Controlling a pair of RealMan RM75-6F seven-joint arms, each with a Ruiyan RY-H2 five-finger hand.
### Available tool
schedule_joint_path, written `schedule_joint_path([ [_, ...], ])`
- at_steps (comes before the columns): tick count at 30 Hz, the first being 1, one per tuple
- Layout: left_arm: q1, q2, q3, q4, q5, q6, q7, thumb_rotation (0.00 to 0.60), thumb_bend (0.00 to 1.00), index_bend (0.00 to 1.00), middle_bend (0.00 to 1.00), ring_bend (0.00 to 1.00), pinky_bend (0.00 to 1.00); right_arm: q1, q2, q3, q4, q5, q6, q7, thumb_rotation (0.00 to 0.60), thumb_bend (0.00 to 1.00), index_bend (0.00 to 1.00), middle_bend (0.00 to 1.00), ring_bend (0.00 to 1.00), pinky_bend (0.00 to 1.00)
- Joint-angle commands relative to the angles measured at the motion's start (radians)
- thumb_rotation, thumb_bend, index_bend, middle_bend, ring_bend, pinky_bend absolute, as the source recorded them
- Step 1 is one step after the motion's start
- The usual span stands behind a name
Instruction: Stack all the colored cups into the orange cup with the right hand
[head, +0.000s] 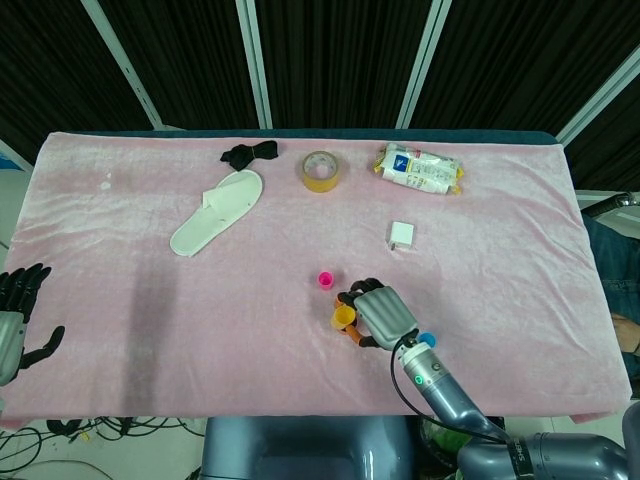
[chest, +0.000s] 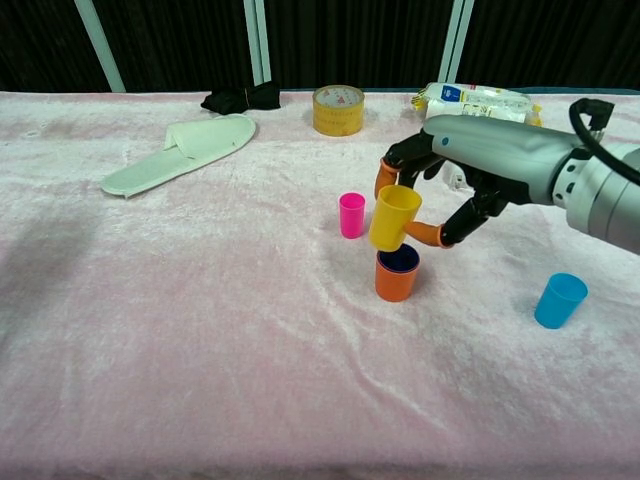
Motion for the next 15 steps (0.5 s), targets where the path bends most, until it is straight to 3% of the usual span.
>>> schedule_joint_path([
  [1,0.0,0.0,0.0,0.0,0.0,0.001,-0.001,0.6,0.34,0.04,0.04,0.0,0.01,-0.001,-0.01,-0.001,0.017,0.002,-0.008,0.001,0.6,0.36,0.52,0.48,0.25,0.22],
  [15,0.001,0.0,-0.003,-0.002,-0.006,0.001,0.003,0.6,0.34,0.04,0.04,0.0,0.01,-0.016,-0.026,-0.006,0.059,0.017,-0.036,0.025,0.6,0.36,0.52,0.47,0.25,0.22],
])
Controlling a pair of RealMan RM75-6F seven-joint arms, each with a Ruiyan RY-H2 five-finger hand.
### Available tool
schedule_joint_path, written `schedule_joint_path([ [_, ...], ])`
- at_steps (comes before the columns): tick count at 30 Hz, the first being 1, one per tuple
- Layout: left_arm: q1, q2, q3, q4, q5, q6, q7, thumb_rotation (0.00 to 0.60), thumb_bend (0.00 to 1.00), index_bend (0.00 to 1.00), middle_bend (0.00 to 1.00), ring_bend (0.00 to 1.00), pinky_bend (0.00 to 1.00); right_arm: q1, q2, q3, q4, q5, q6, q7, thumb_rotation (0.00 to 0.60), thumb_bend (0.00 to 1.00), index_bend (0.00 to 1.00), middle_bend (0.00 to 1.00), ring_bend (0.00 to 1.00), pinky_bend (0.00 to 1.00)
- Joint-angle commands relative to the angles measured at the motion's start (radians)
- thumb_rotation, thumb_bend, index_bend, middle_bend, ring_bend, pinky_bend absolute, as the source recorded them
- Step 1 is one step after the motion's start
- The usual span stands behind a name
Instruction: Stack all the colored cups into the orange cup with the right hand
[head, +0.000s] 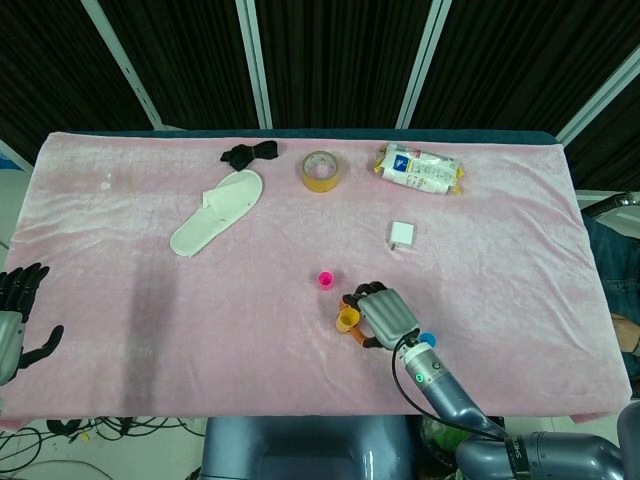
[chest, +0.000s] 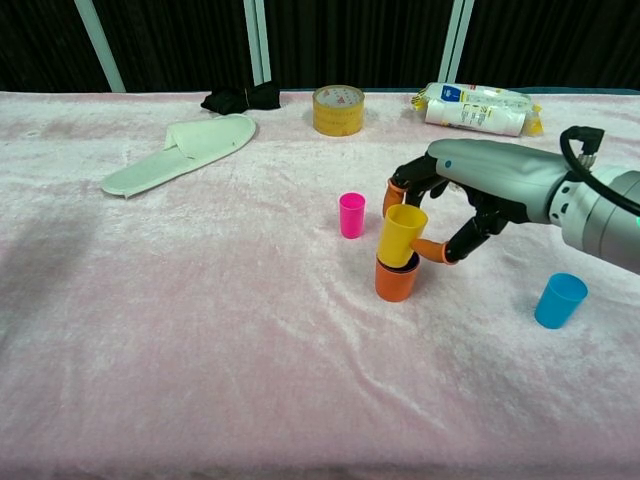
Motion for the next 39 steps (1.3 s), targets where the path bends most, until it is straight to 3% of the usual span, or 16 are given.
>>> schedule_joint_path([
  [1,0.0,0.0,0.0,-0.001,0.0,0.0,-0.001,0.6,0.34,0.04,0.04,0.0,0.01,-0.002,-0.007,-0.001,0.011,-0.002,-0.003,0.004,0.6,0.36,0.52,0.47,0.25,0.22],
  [14,0.0,0.001,-0.001,0.0,0.0,0.001,-0.002,0.6,0.34,0.04,0.04,0.0,0.01,-0.014,-0.022,-0.012,0.059,-0.001,-0.021,0.006,0.6,0.36,0.5,0.42,0.25,0.22],
  [19,0.001,0.002,-0.001,-0.001,-0.002,0.002,-0.001,0.6,0.34,0.04,0.04,0.0,0.01,-0.02,-0.022,-0.013,0.054,0.006,-0.012,-0.011,0.6,0.31,0.32,0.25,0.21,0.22],
  [23,0.001,0.002,0.0,-0.001,-0.002,0.0,0.002,0.6,0.34,0.04,0.04,0.0,0.01,-0.027,0.009,-0.003,0.02,0.026,-0.009,-0.014,0.6,0.25,0.24,0.12,0.18,0.22],
  [33,0.002,0.0,0.002,-0.002,0.0,0.001,0.007,0.6,0.34,0.03,0.04,0.0,0.01,-0.076,0.144,-0.024,-0.122,0.017,0.051,-0.049,0.6,0.24,0.22,0.14,0.17,0.22],
  [39,0.003,-0.001,0.003,-0.003,0.005,0.005,0.009,0.6,0.34,0.03,0.04,0.0,0.01,-0.193,0.242,-0.125,-0.206,-0.064,0.14,0.002,0.6,0.24,0.23,0.17,0.17,0.21],
])
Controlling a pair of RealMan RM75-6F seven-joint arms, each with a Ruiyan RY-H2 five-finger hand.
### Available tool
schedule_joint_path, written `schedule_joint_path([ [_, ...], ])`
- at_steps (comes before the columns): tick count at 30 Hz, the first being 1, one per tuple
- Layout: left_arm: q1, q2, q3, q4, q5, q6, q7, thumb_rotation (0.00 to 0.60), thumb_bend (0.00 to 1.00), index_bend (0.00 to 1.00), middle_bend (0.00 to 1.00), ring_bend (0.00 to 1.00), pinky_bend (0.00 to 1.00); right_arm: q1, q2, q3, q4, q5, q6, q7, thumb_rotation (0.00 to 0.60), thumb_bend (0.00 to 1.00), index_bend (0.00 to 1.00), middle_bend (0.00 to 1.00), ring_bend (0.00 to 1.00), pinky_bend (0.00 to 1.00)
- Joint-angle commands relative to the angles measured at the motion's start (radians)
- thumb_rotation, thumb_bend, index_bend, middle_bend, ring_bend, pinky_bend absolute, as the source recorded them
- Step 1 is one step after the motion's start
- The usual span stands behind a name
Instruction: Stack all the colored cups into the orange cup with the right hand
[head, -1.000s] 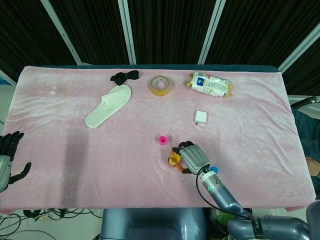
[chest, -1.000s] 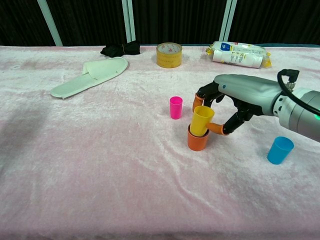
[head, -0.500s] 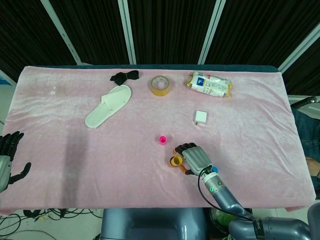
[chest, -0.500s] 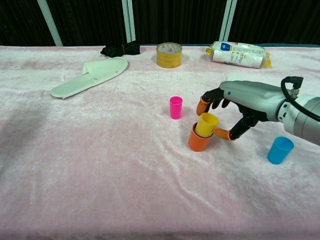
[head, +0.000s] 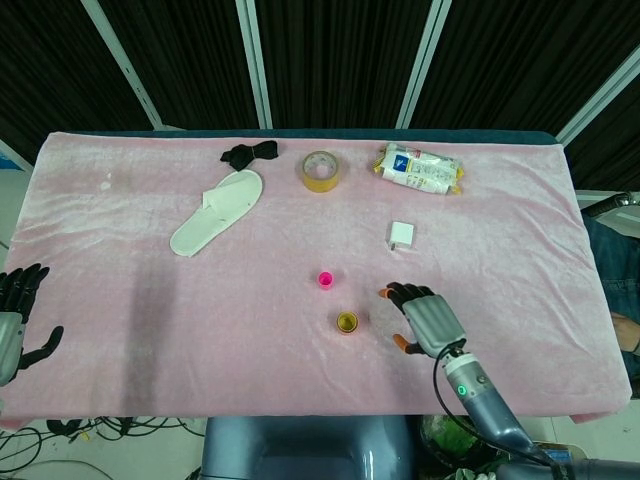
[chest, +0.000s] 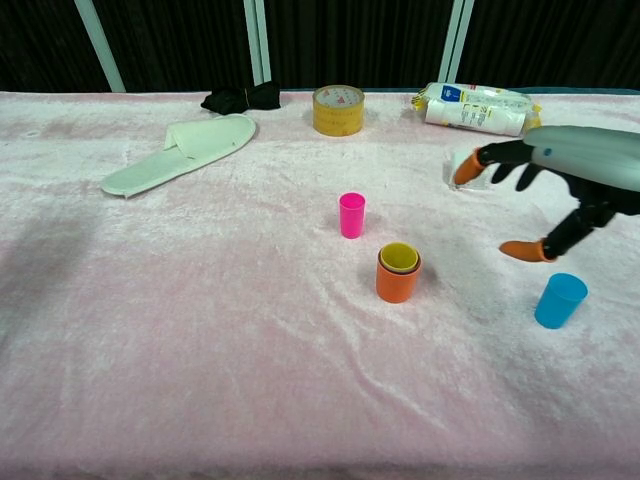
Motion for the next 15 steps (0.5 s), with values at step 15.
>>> schedule_joint_path([
  [15,0.001,-0.001,0.002,0.0,0.005,0.003,0.004,0.6,0.34,0.03,0.04,0.0,0.01,-0.166,-0.05,-0.116,0.128,-0.118,0.057,0.099,0.6,0.24,0.25,0.22,0.17,0.21],
])
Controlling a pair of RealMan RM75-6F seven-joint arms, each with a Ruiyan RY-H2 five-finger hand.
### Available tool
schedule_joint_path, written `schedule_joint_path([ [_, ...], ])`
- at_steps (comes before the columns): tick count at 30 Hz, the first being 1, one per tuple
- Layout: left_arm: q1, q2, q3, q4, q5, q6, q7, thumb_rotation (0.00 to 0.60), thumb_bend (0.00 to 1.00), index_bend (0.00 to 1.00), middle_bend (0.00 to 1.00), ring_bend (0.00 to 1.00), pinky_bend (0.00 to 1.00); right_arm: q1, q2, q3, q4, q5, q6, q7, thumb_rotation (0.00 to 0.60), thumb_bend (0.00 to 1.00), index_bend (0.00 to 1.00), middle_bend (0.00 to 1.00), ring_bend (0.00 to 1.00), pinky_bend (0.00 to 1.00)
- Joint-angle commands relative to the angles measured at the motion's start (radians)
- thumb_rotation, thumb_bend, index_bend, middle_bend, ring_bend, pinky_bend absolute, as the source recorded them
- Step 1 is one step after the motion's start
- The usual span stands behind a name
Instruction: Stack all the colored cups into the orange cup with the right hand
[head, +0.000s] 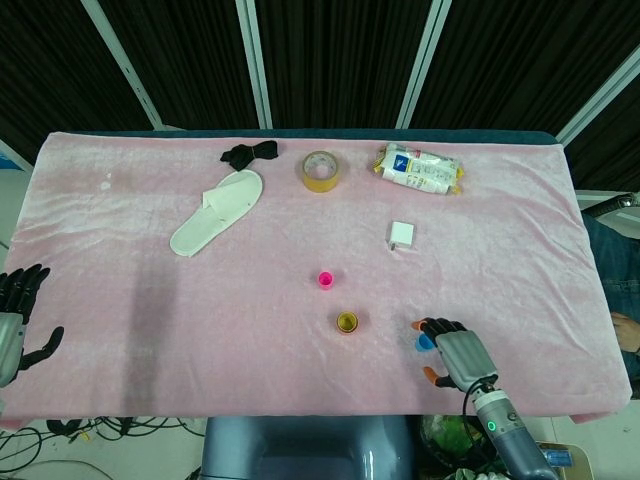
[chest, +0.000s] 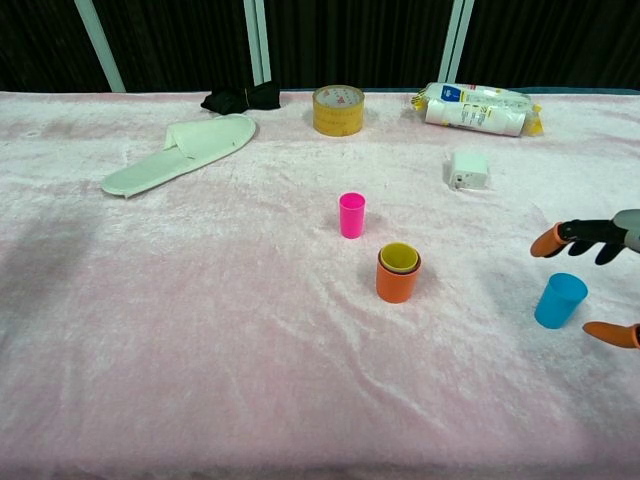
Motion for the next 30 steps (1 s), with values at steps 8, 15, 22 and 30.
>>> schedule_joint_path([
  [8,0.0,0.001,-0.002,-0.001,-0.006,-0.002,0.002,0.6,0.34,0.03,0.04,0.0,0.01,-0.029,-0.091,0.024,0.16,-0.043,-0.011,0.066,0.6,0.24,0.3,0.29,0.17,0.21],
  [15,-0.001,0.0,-0.002,-0.002,-0.009,-0.005,0.007,0.6,0.34,0.03,0.04,0.0,0.01,-0.03,-0.108,0.044,0.198,-0.046,-0.033,0.096,0.6,0.23,0.37,0.38,0.18,0.21],
  [22,-0.001,0.0,-0.003,-0.002,-0.011,-0.005,0.009,0.6,0.34,0.03,0.04,0.0,0.01,-0.031,-0.12,0.058,0.215,-0.058,-0.045,0.106,0.6,0.25,0.43,0.42,0.2,0.21],
  [30,-0.001,0.0,-0.003,-0.002,-0.011,-0.006,0.008,0.6,0.34,0.04,0.04,0.0,0.01,-0.026,-0.108,0.083,0.196,-0.071,-0.049,0.117,0.6,0.26,0.53,0.47,0.23,0.21],
])
